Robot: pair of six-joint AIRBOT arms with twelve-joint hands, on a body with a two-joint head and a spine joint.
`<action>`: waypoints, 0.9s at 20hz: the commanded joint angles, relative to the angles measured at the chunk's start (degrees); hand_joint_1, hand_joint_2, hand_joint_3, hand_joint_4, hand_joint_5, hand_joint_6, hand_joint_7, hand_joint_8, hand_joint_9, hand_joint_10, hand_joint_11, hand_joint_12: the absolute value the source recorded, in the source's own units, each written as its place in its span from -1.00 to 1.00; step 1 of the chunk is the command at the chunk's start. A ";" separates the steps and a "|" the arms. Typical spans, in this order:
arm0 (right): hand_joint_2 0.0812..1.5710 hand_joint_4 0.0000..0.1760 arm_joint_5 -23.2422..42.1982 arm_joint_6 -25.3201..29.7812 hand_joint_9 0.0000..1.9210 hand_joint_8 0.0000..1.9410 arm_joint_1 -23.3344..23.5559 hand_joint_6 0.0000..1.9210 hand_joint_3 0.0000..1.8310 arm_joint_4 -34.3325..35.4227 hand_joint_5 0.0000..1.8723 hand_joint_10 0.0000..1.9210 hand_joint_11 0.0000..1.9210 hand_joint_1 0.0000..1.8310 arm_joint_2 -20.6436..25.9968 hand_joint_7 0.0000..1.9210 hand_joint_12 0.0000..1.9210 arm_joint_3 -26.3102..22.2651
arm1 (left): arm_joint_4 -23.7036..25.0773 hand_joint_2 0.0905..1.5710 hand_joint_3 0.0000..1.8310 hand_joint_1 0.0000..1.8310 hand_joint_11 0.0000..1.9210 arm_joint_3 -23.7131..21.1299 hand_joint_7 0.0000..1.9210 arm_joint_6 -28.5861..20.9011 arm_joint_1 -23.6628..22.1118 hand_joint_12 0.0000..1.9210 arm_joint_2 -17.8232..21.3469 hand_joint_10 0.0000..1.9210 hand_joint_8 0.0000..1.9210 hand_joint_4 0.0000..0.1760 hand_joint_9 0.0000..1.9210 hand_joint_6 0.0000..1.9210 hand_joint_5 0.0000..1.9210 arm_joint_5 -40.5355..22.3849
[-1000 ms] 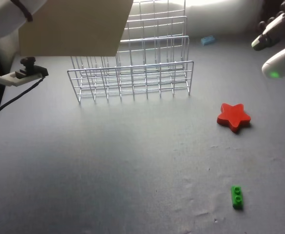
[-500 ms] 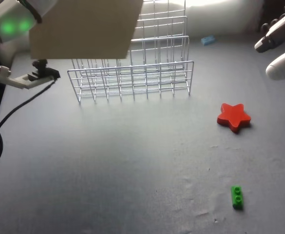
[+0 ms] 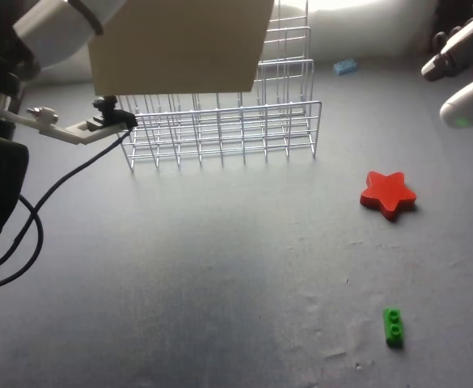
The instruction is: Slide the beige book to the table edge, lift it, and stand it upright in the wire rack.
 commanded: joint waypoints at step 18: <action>0.38 -1.00 -5.48 -0.83 -0.55 -0.99 1.72 -0.99 -1.00 -1.97 -0.57 -0.99 -0.99 -0.79 0.19 -0.54 0.04 -0.01 | -0.88 0.53 -1.00 0.45 -0.28 10.30 -0.23 5.03 -0.17 0.53 -6.45 0.55 0.45 -1.00 -0.19 0.27 -0.22 -7.99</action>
